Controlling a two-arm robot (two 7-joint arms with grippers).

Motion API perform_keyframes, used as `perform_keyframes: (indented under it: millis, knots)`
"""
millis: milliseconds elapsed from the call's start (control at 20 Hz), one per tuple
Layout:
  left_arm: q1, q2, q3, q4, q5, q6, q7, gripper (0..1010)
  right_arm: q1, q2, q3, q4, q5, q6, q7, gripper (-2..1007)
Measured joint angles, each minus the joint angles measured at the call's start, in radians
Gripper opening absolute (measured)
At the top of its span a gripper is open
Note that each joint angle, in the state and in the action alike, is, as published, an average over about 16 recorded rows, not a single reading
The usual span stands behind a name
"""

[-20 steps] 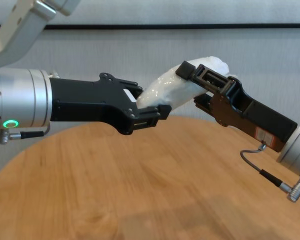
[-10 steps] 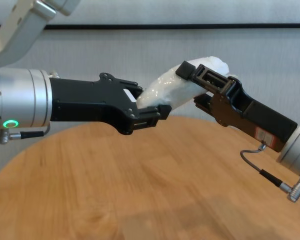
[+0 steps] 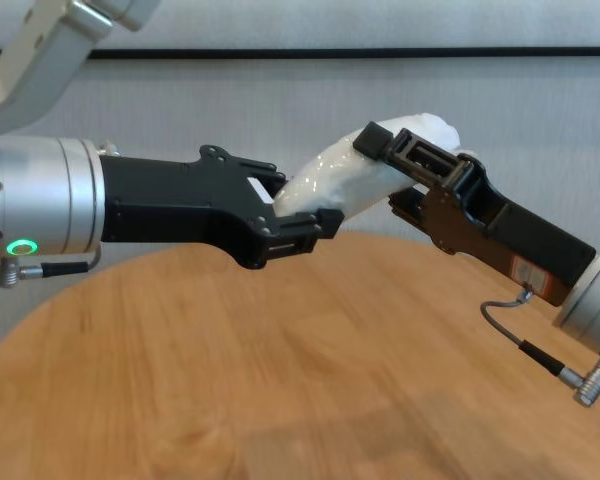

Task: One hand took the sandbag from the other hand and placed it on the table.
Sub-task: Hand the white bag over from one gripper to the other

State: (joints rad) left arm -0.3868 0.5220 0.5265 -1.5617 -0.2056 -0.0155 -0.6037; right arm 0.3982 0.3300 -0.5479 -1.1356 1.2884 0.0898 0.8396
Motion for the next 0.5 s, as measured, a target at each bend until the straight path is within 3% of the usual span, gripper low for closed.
perform_keyframes:
  millis: [500]
  knots:
    - [0.000, 0.000, 0.000, 0.000, 0.000, 0.000, 0.000, 395, -0.002, 0.000, 0.000, 0.004, 0.012, 0.001, 0.008, 565]
